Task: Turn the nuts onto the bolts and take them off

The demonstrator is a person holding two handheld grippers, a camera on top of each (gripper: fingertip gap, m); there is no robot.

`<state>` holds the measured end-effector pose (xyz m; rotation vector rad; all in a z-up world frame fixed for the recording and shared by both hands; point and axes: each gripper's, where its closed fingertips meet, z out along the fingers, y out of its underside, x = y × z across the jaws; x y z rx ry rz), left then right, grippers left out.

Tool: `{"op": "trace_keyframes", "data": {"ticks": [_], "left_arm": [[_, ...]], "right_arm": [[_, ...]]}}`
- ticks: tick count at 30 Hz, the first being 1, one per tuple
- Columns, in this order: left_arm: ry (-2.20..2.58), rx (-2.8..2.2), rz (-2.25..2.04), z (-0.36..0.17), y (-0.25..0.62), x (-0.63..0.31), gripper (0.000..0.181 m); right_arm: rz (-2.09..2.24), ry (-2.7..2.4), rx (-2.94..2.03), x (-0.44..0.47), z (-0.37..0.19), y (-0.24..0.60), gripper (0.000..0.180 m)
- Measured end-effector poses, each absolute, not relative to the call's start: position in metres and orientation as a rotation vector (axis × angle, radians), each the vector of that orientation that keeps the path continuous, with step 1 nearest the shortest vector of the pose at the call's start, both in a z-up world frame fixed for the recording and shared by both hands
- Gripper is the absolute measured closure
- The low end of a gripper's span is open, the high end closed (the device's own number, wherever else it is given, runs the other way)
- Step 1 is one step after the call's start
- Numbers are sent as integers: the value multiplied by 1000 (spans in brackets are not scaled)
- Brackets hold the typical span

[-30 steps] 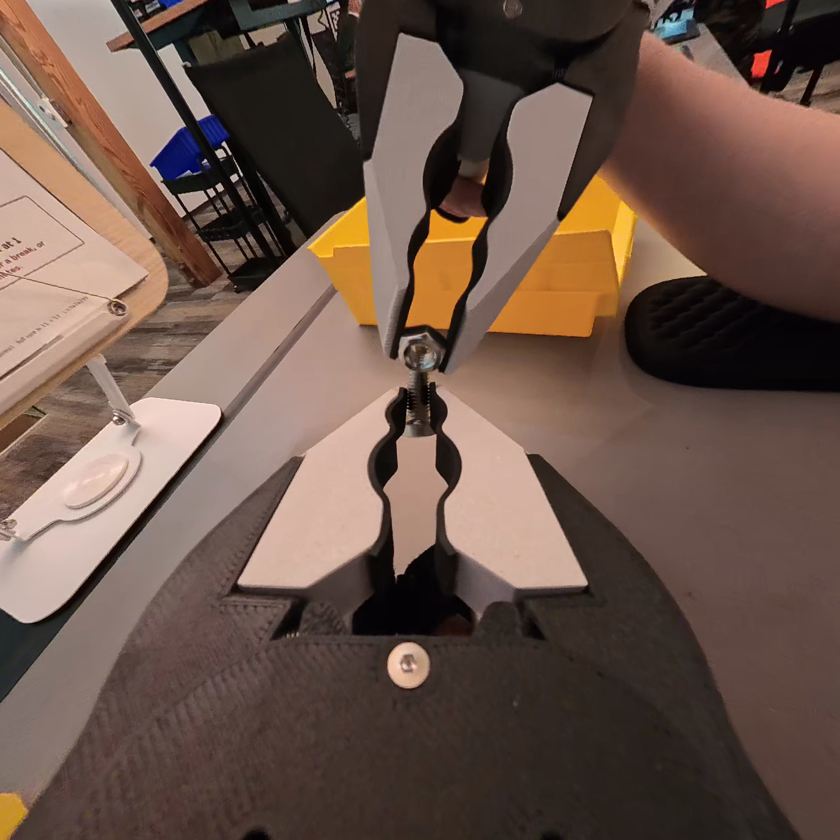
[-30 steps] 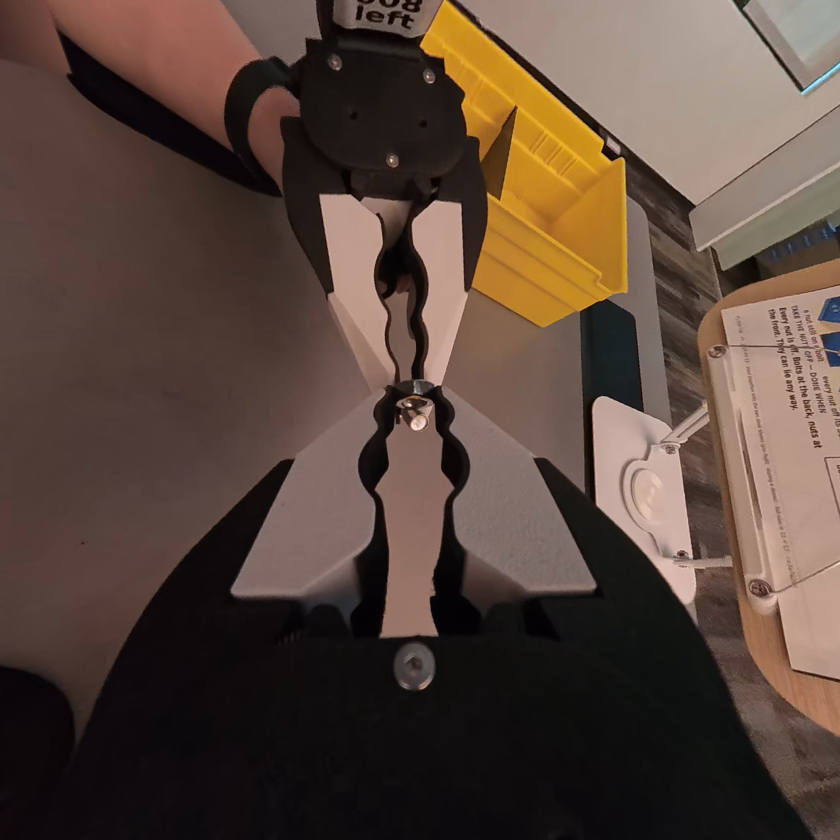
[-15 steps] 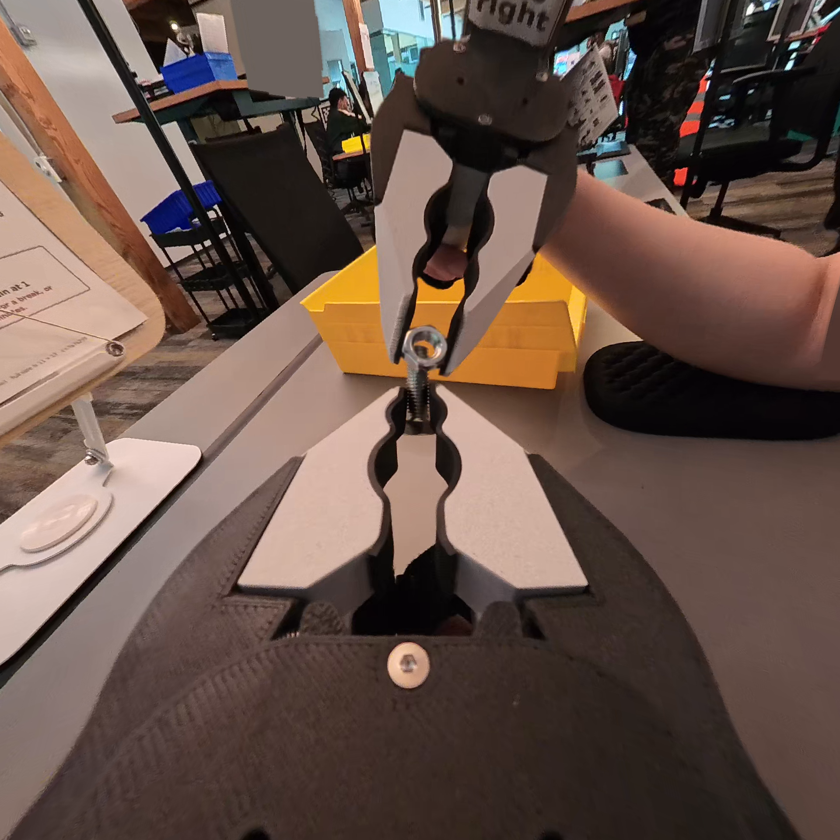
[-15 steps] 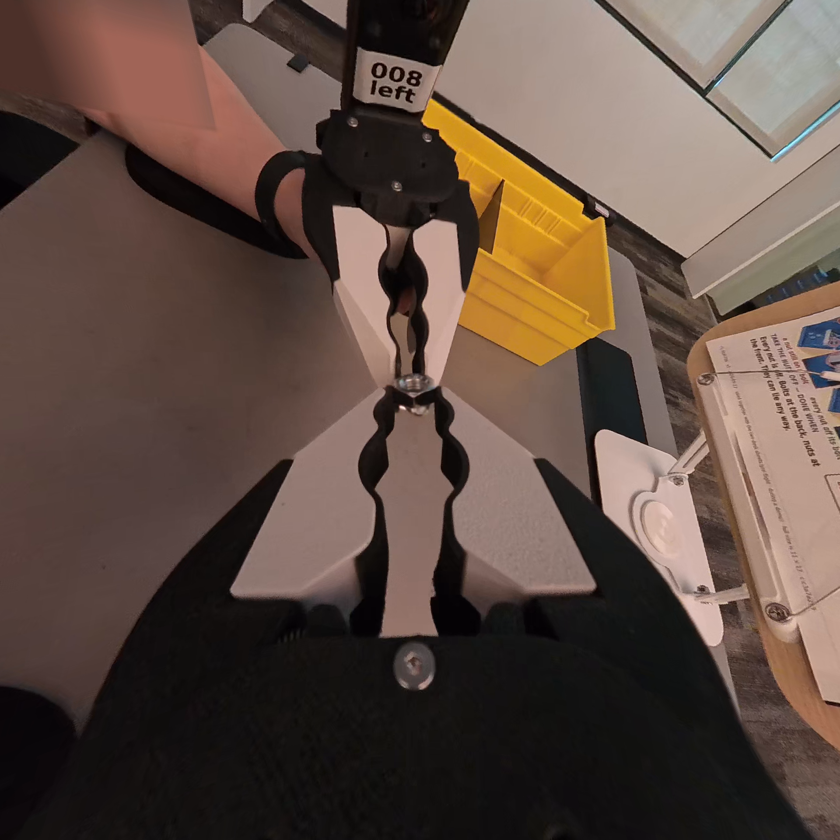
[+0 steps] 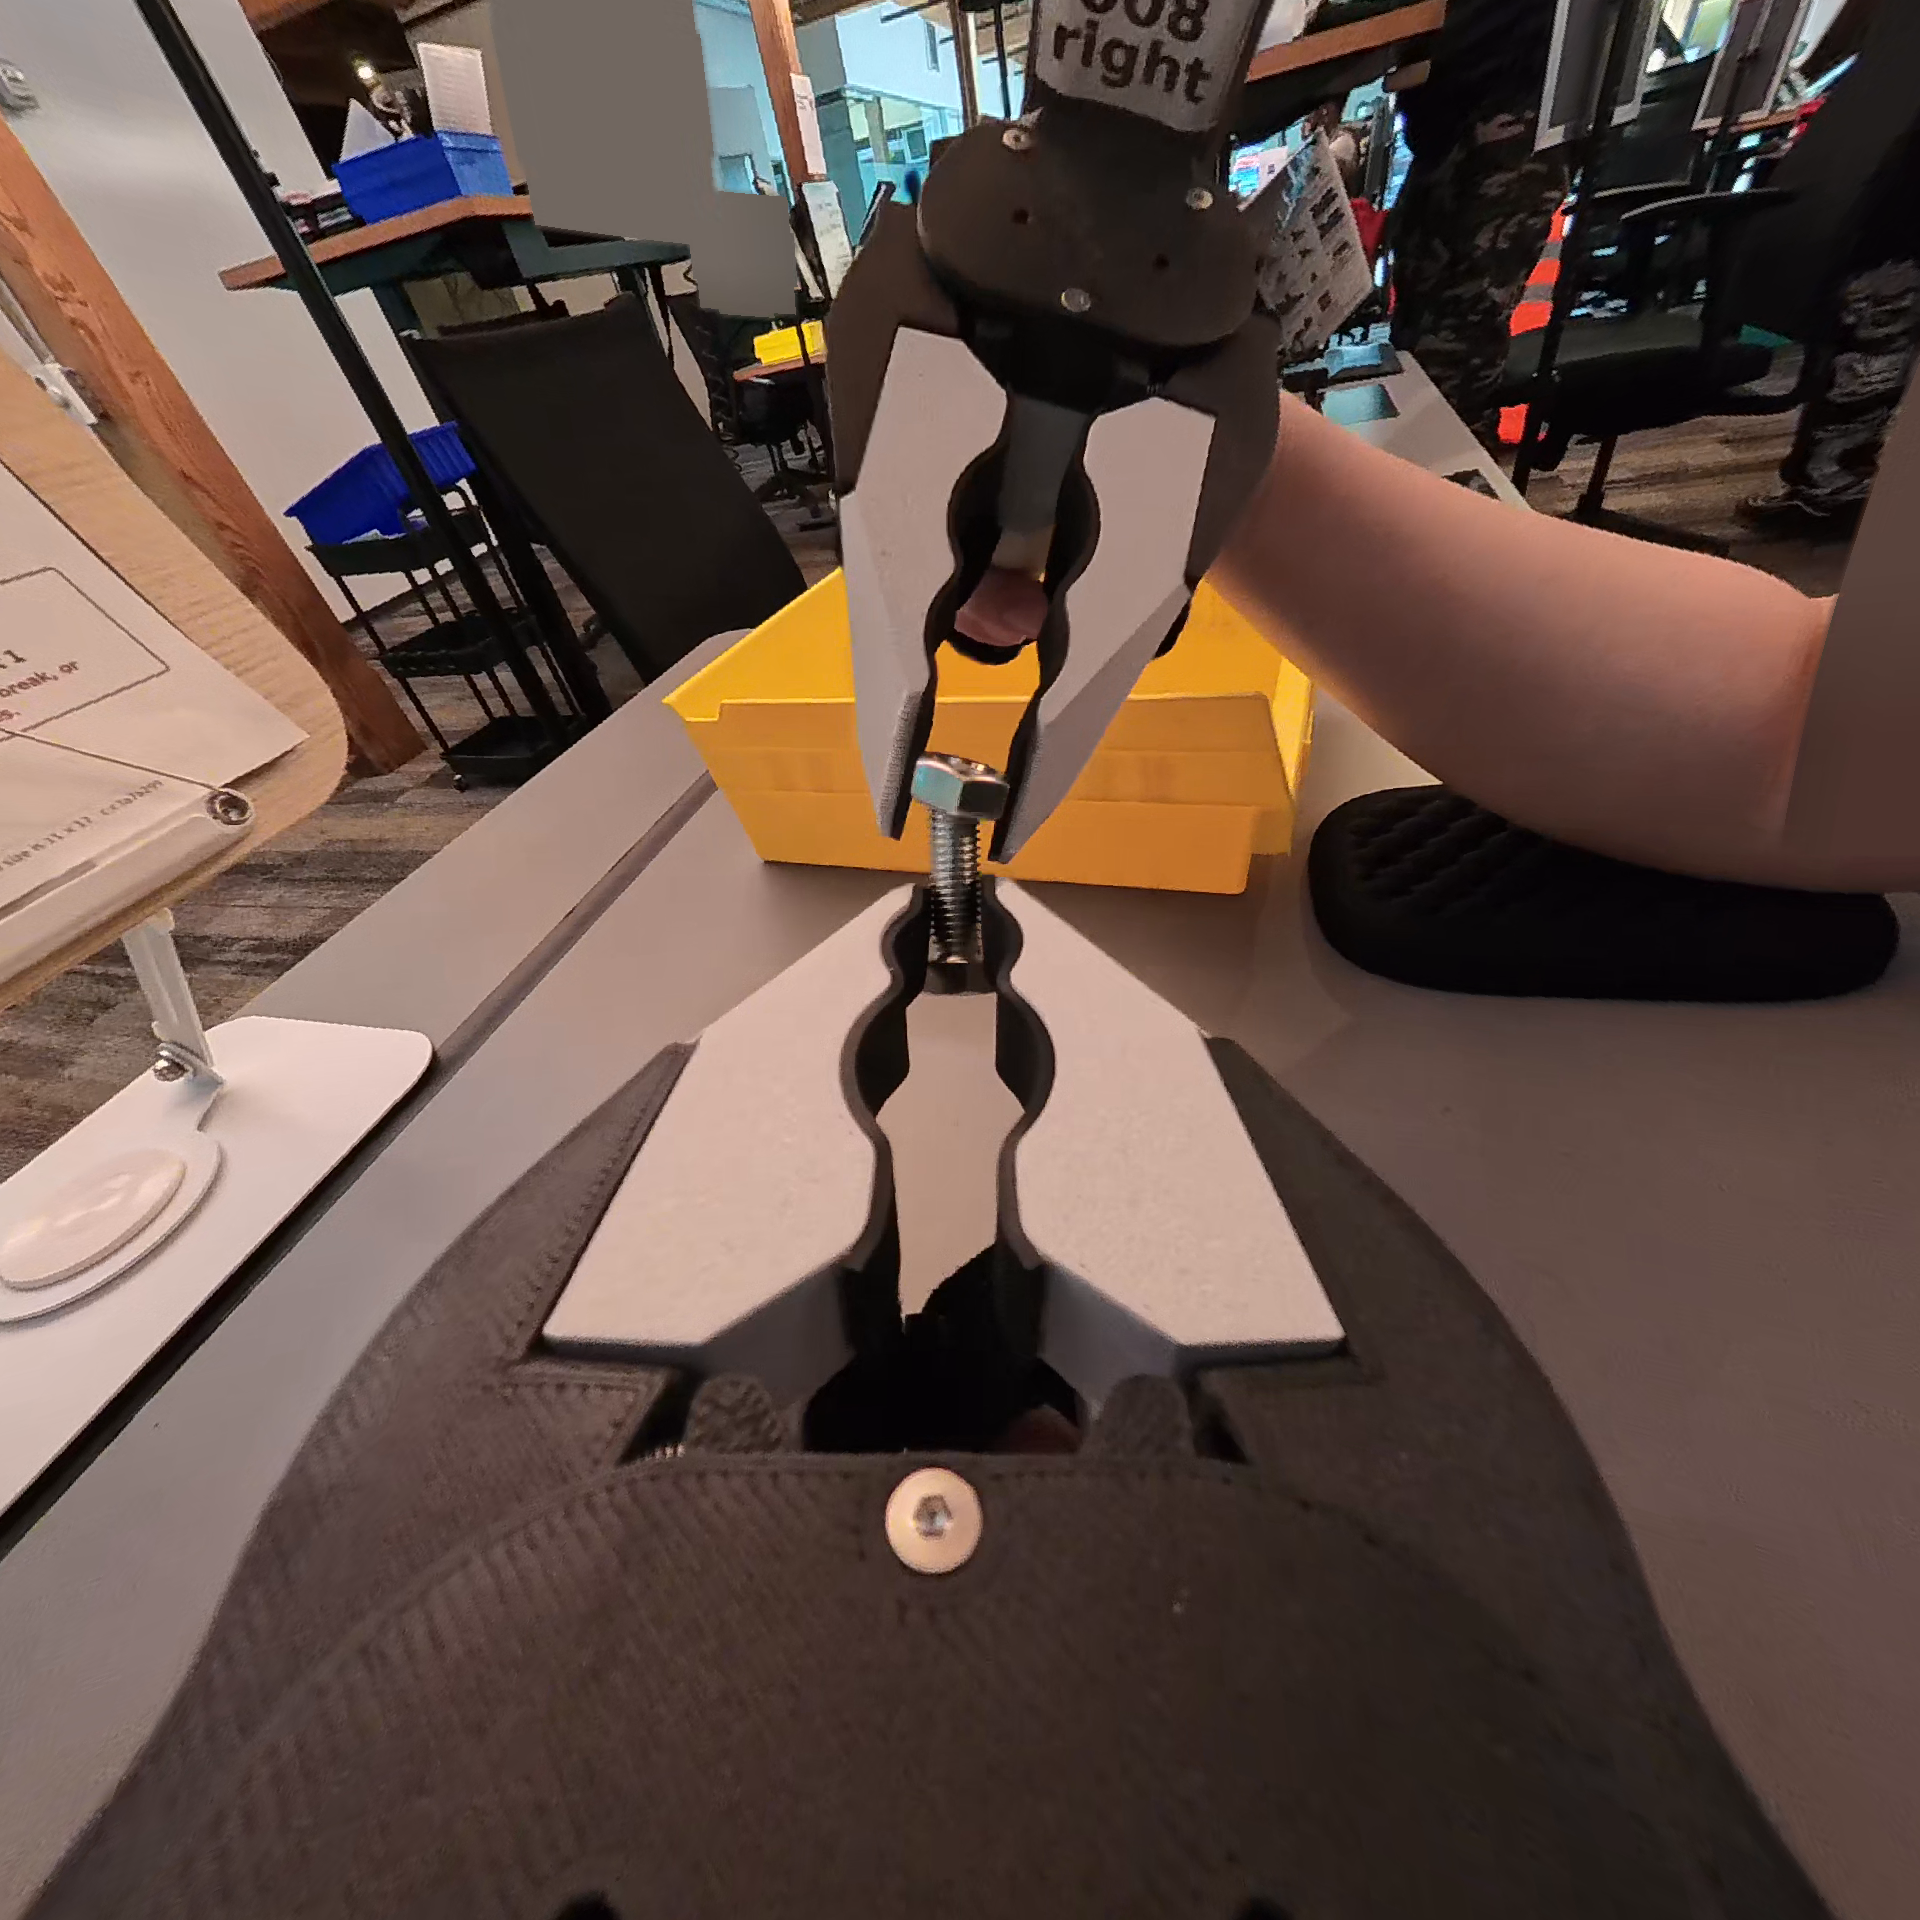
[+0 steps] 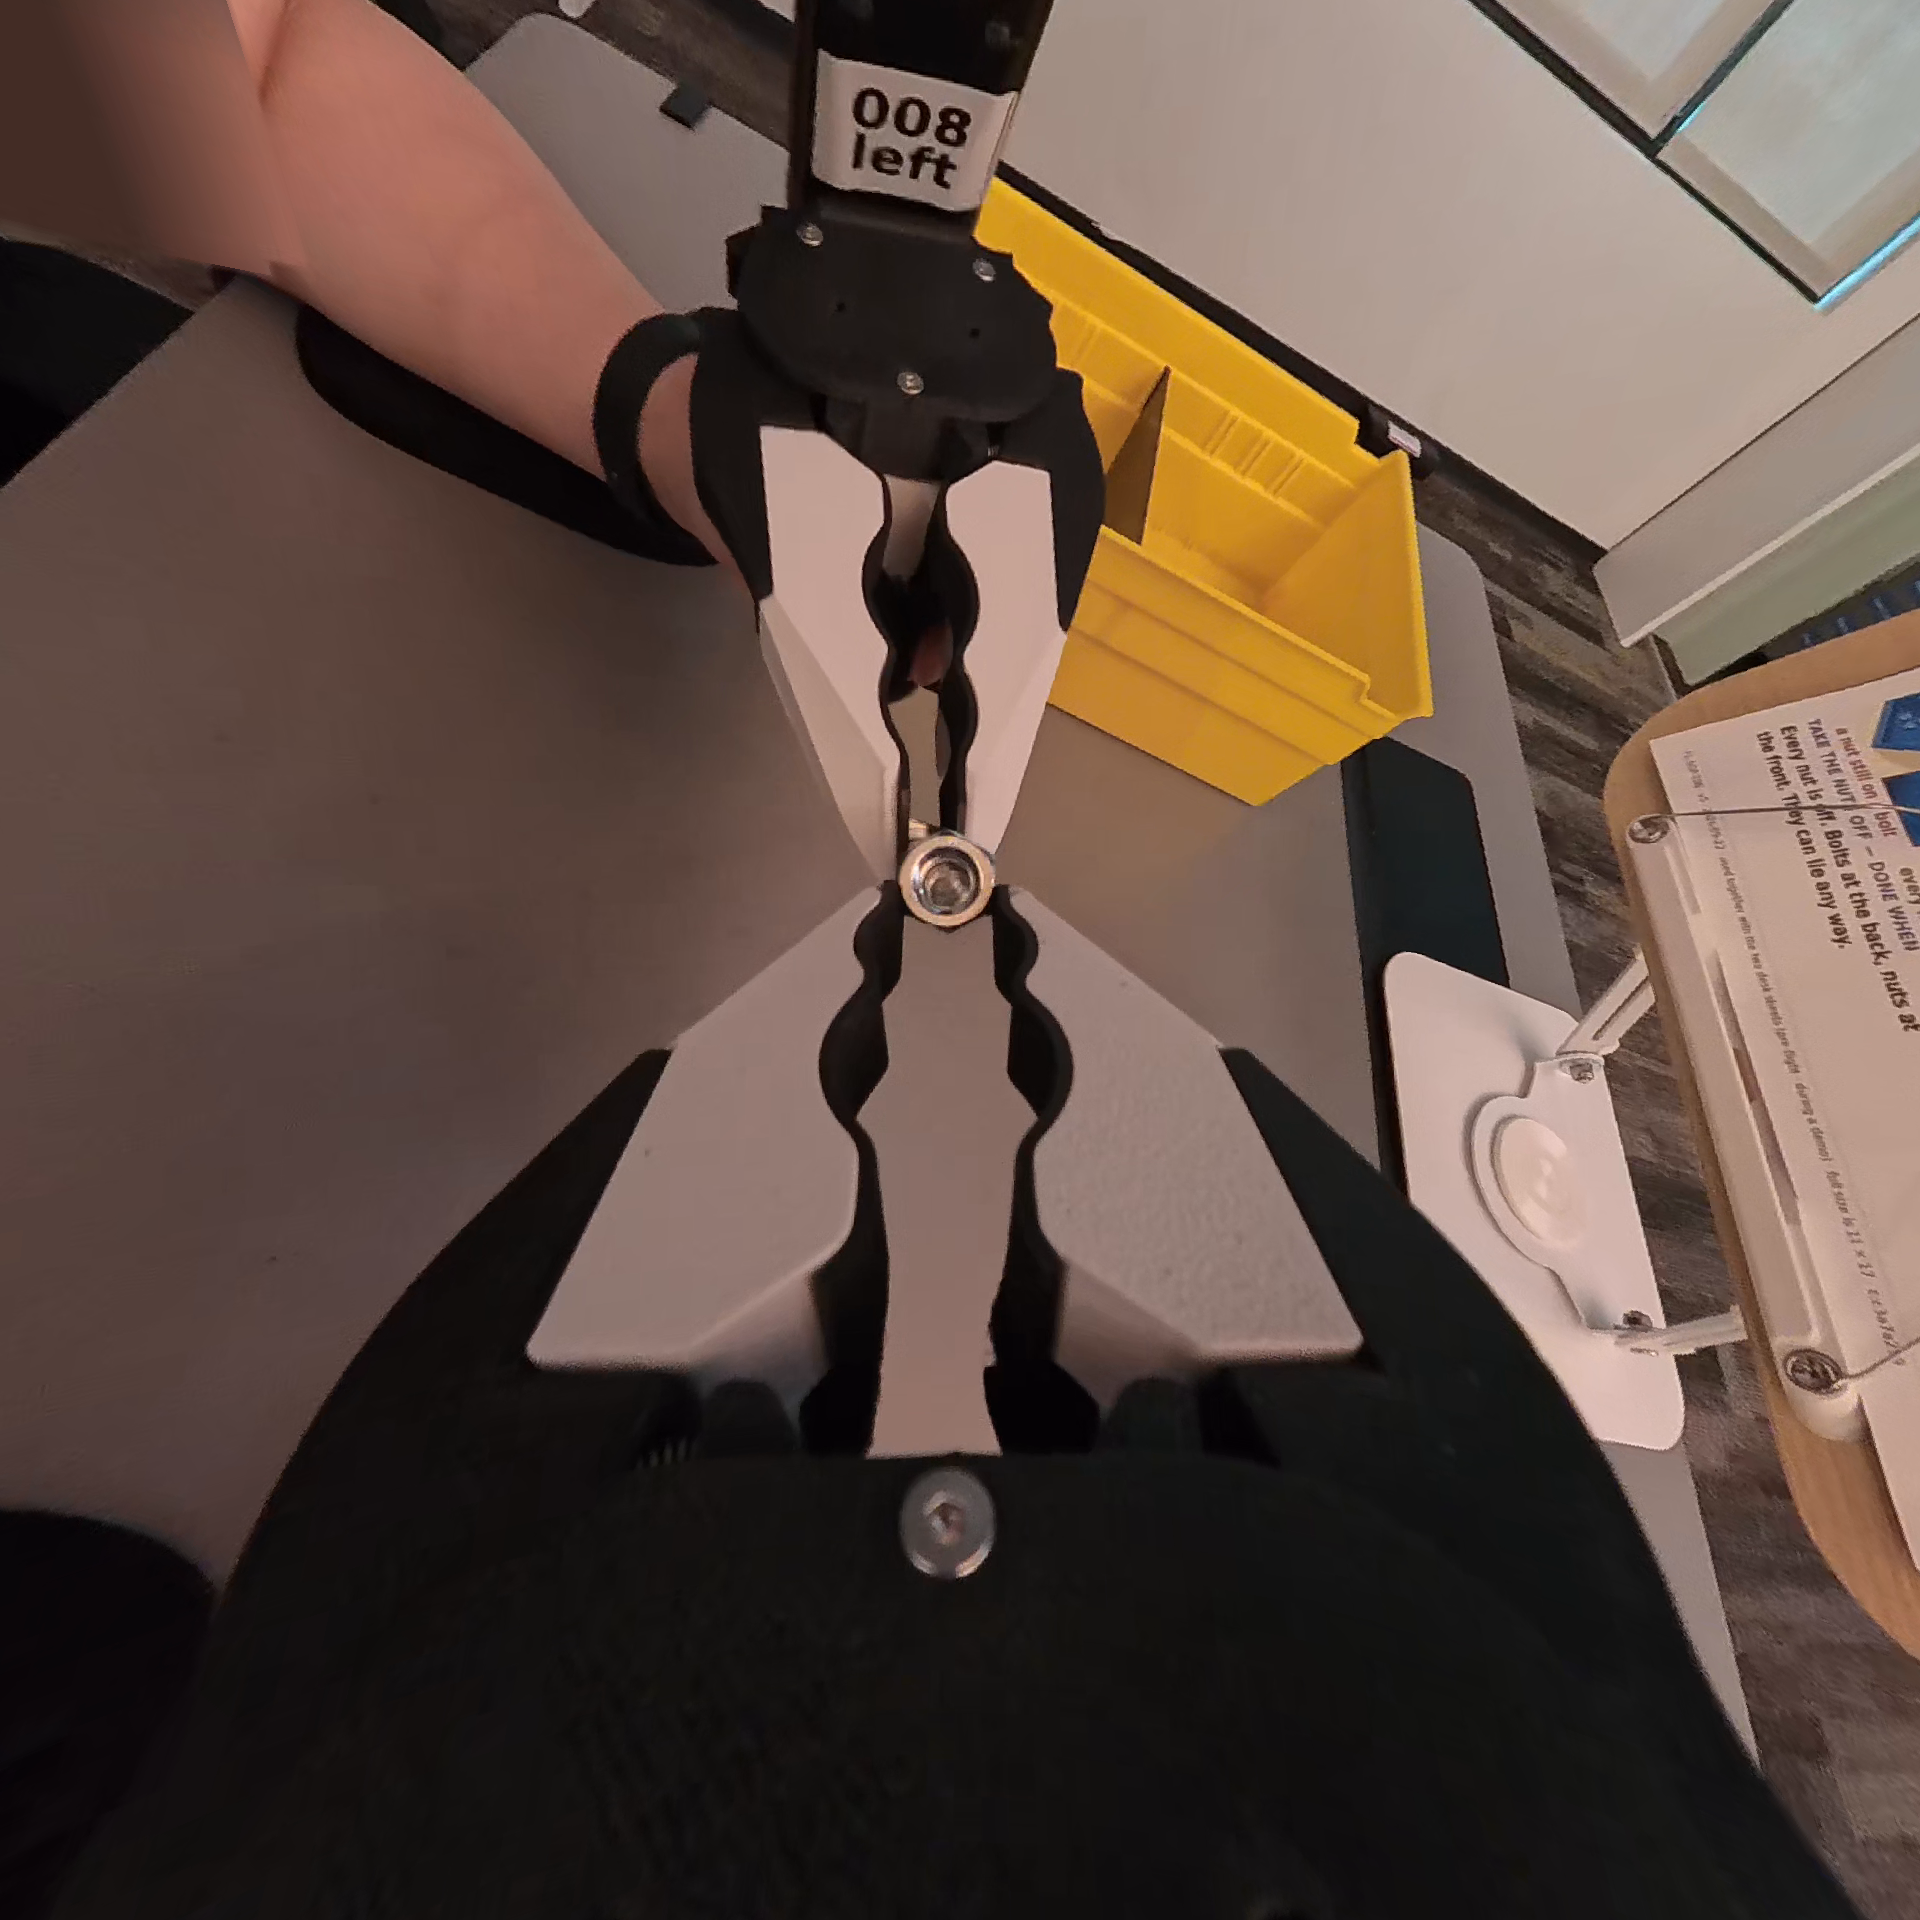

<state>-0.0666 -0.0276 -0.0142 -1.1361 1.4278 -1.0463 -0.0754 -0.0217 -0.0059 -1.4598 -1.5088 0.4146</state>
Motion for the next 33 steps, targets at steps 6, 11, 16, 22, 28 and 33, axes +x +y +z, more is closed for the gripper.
{"op": "trace_keyframes", "data": {"ticks": [6,11,16,22,28,33], "left_arm": [[1458,-1050,-1094,-7,-43,-69,173],[1469,-994,-1176,1,-55,-71,173],[1471,-989,-1187,1,-57,-72,173],[1515,-969,-1206,-3,-65,-71,173],[1504,-980,-1205,-2,-63,-70,173],[1503,-1009,-1204,-5,-61,-69,173]], "right_arm": [[523,-1530,-1398,-81,4,-38,164],[556,-1552,-1330,-85,11,-50,163],[569,-1548,-1361,-86,11,-50,164],[595,-1590,-1315,-92,9,-58,163],[539,-1593,-1336,-90,10,-56,163],[551,-1582,-1349,-89,8,-54,164]]}}
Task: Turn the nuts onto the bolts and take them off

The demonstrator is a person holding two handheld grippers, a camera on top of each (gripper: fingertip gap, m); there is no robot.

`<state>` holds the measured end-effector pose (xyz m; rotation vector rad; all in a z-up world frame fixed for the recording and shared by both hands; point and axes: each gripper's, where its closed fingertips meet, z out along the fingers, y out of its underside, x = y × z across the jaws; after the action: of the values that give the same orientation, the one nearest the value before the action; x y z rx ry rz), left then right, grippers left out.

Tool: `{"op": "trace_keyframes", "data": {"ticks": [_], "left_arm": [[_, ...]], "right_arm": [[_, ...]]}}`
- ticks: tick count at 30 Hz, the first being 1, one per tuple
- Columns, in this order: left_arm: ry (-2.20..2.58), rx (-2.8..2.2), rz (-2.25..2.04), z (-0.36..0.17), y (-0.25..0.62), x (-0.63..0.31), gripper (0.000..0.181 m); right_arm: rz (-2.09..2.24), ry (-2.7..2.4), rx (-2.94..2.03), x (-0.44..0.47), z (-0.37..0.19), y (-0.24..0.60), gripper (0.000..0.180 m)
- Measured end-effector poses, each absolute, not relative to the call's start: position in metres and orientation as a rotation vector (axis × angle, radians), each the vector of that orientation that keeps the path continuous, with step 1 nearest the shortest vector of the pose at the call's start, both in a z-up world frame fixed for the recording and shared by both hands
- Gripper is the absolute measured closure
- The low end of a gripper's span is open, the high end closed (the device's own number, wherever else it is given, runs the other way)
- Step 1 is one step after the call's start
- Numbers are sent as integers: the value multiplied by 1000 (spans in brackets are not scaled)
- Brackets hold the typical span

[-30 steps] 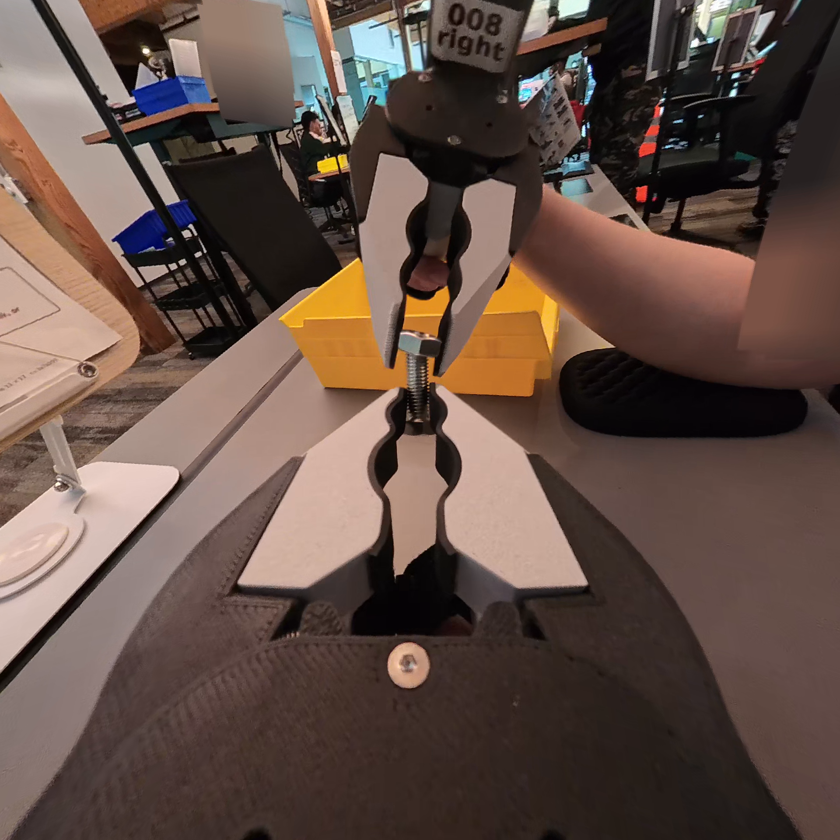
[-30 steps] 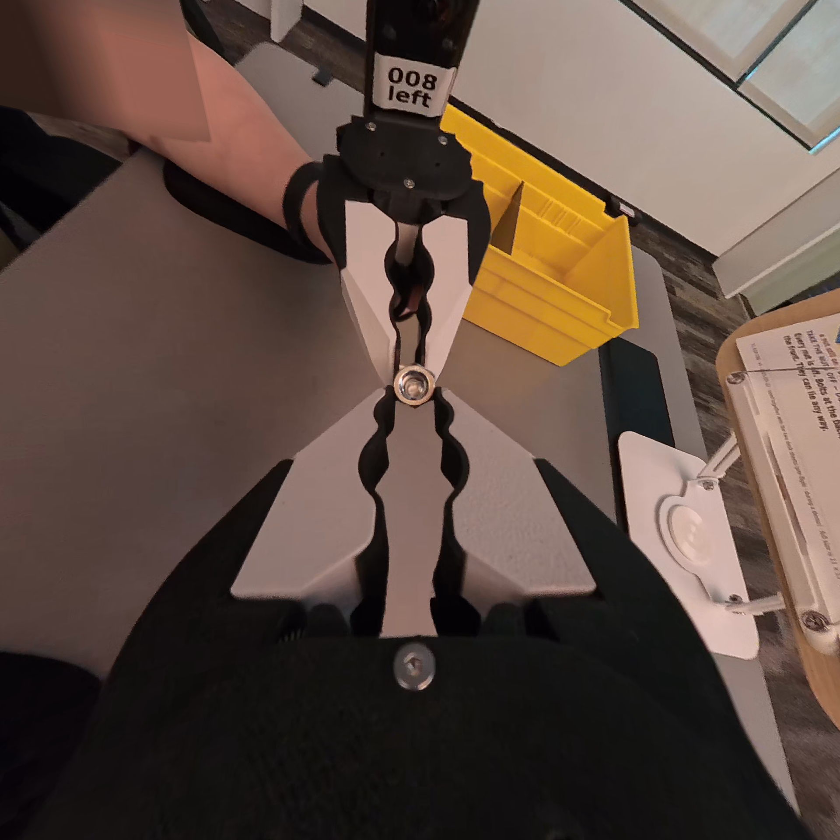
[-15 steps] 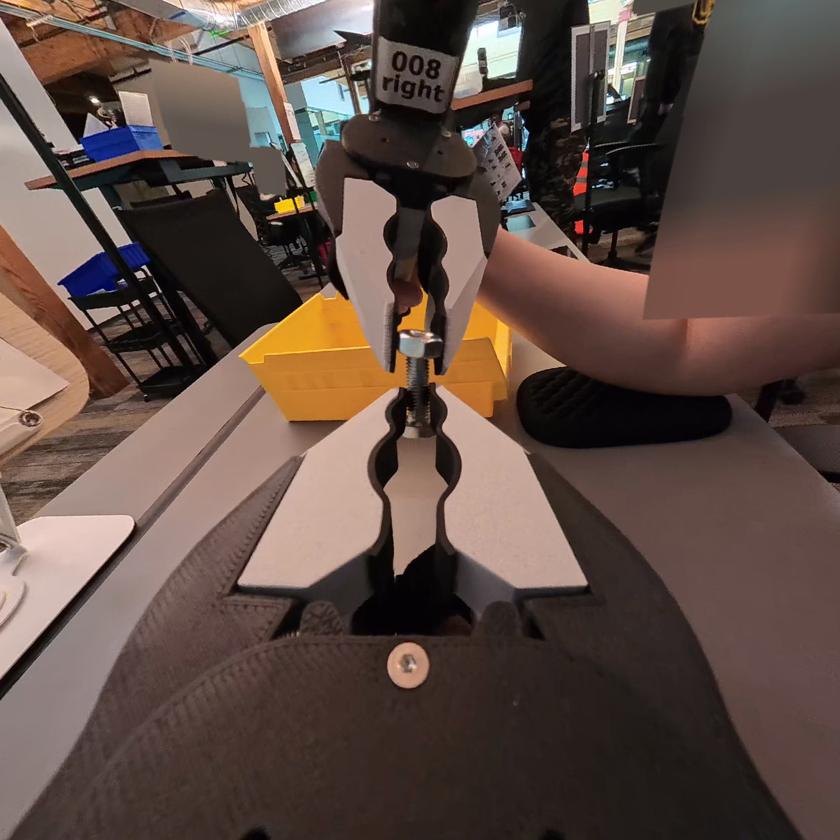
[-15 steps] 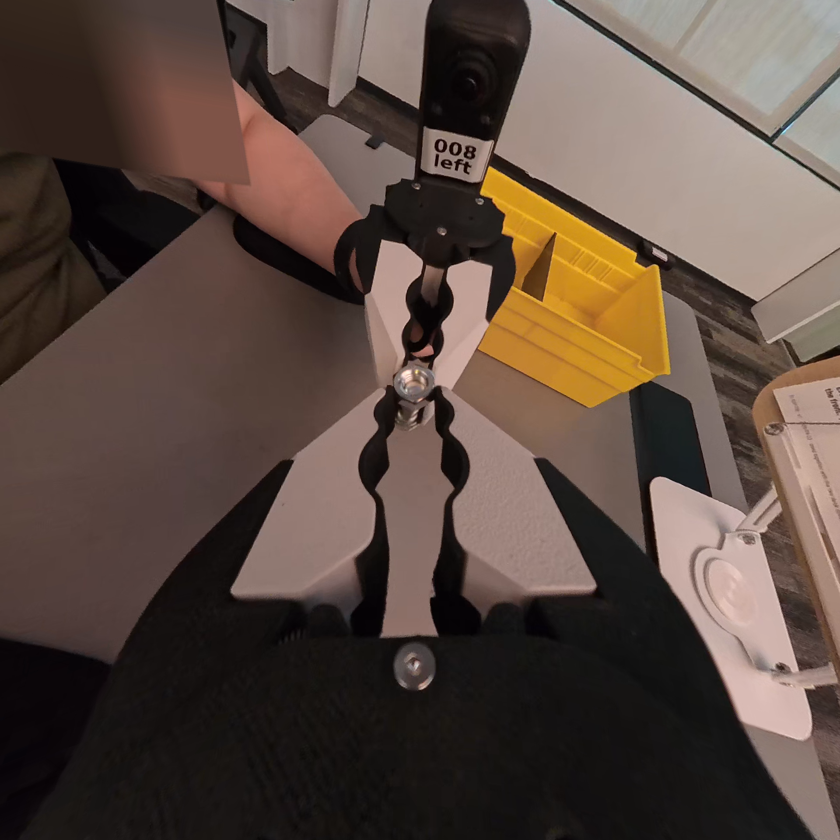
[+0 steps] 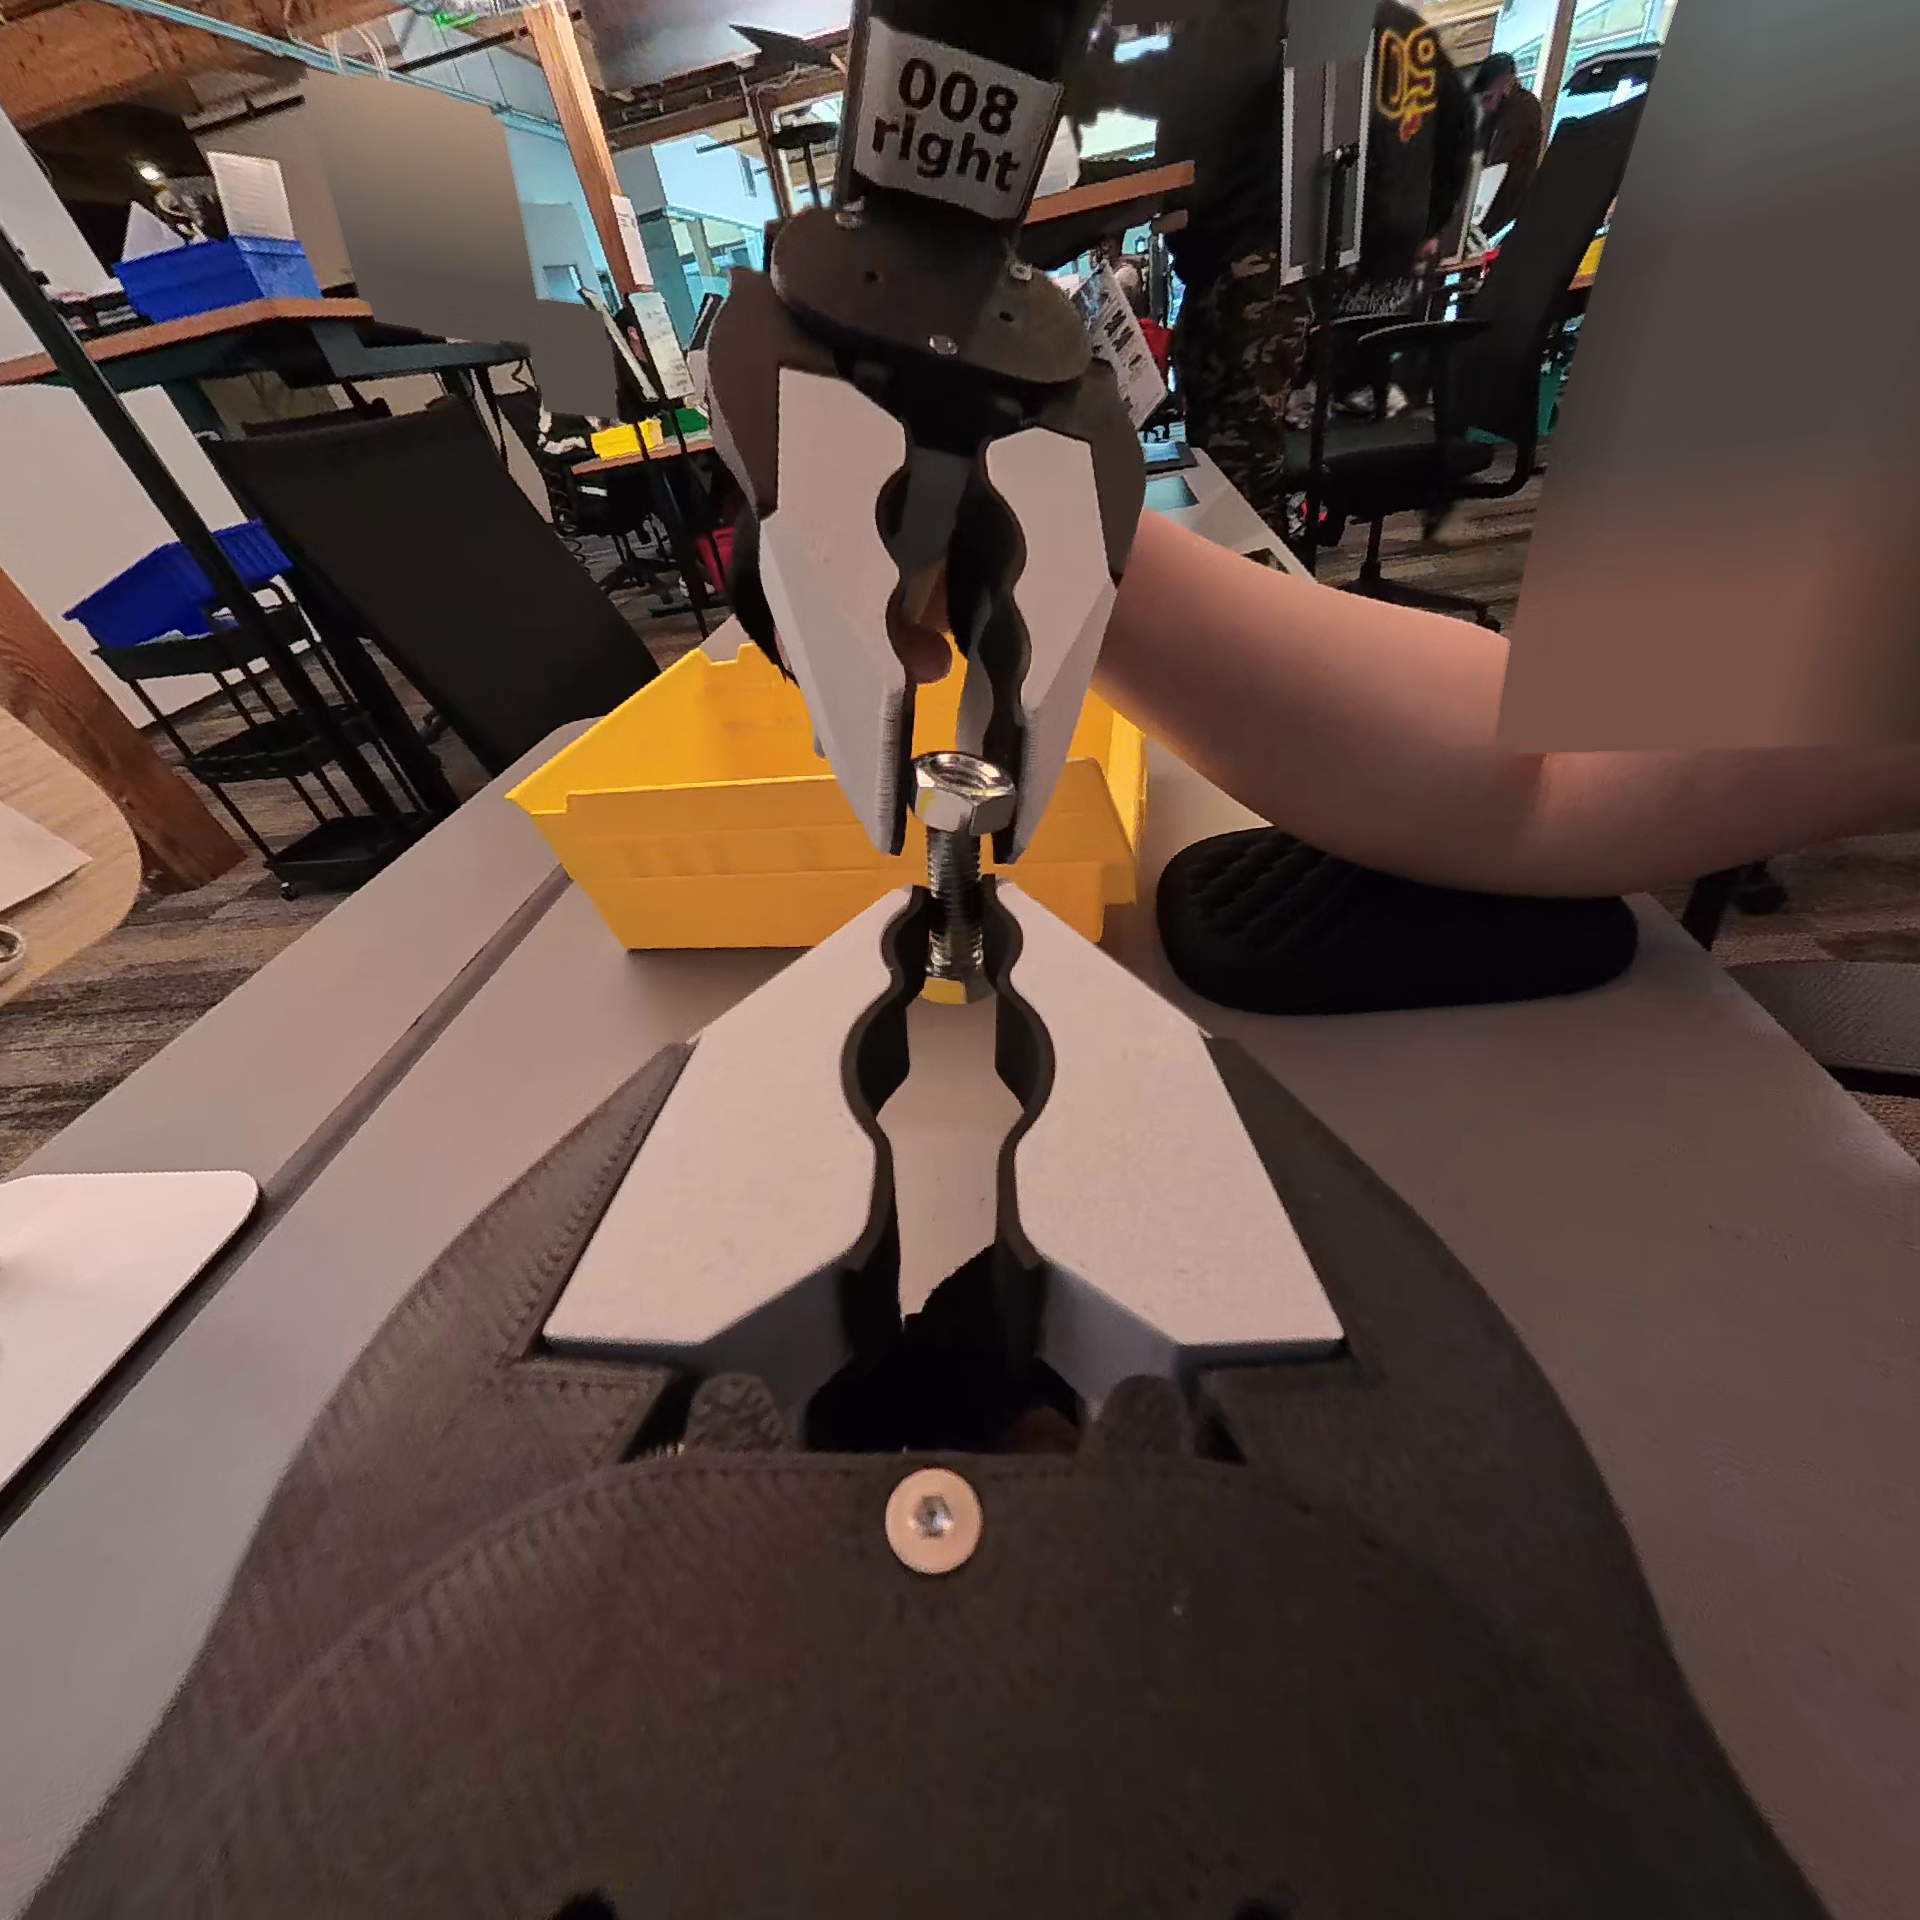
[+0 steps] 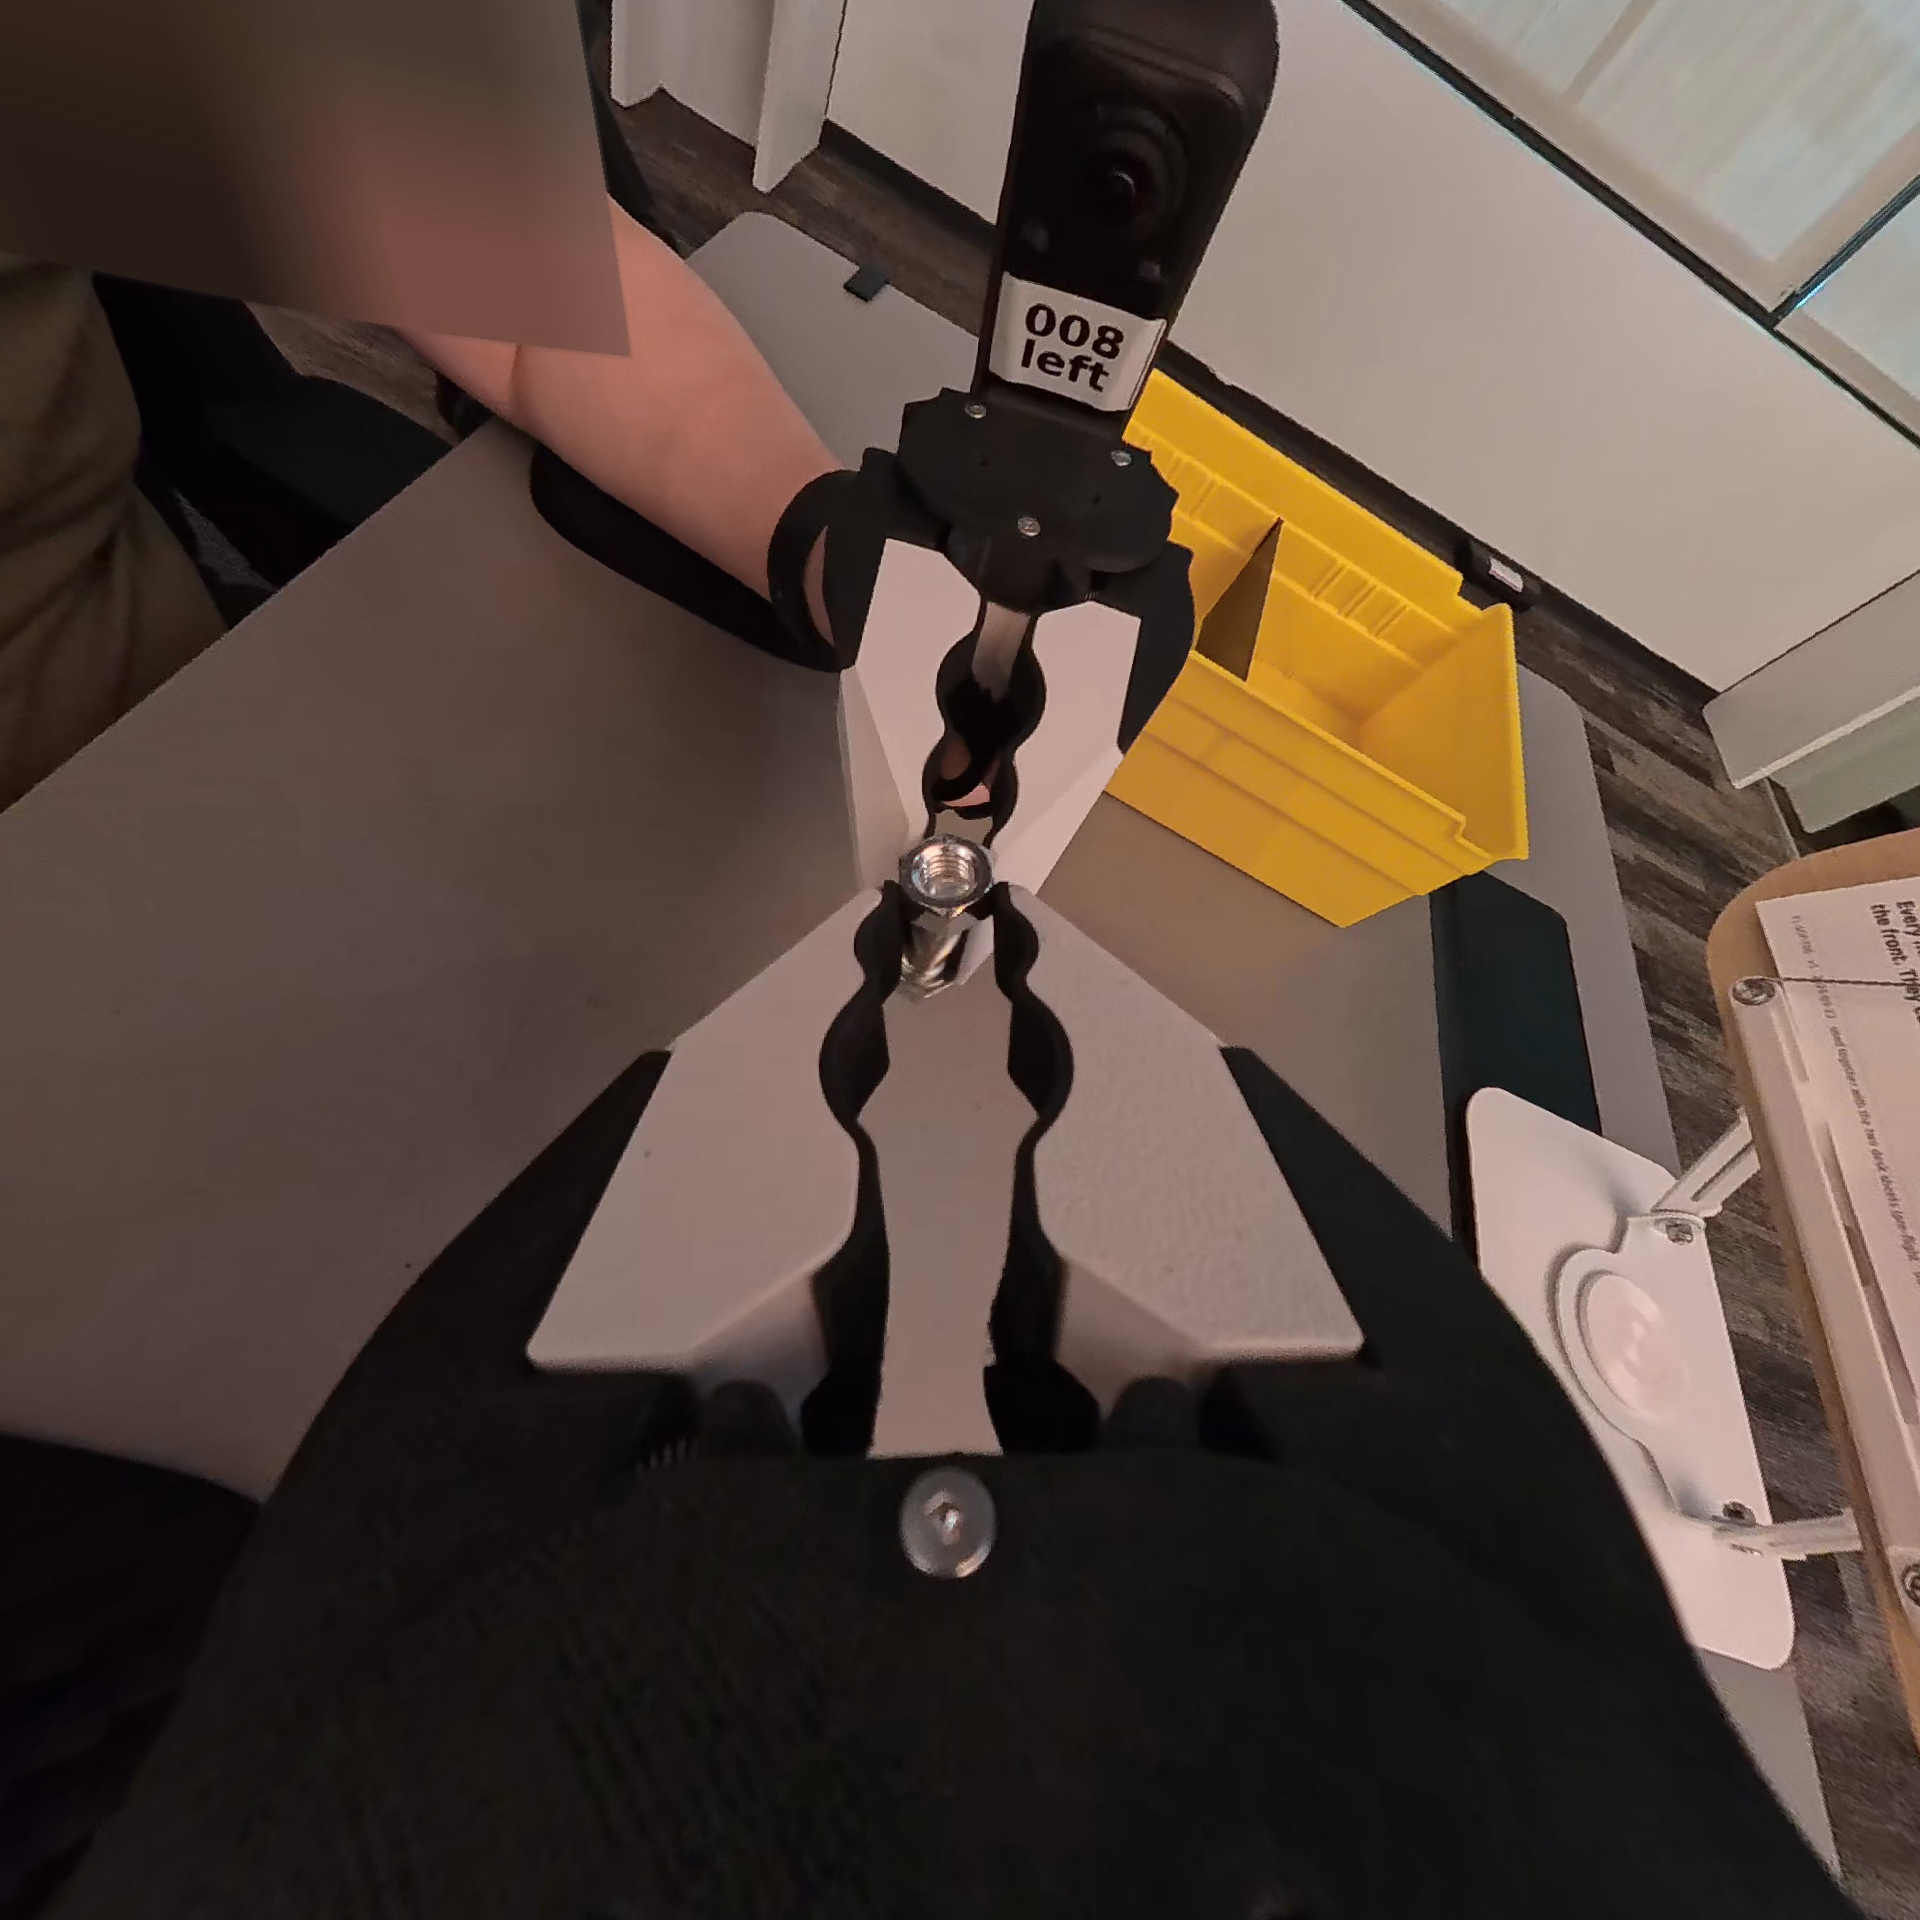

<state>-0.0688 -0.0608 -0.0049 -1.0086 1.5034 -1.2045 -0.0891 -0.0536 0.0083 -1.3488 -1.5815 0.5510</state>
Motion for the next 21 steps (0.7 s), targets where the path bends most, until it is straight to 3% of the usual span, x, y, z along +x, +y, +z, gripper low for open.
{"op": "trace_keyframes", "data": {"ticks": [21], "left_arm": [[1485,-986,-1178,0,-59,-71,173]], "right_arm": [[641,-1534,-1355,-90,12,-53,164]]}}
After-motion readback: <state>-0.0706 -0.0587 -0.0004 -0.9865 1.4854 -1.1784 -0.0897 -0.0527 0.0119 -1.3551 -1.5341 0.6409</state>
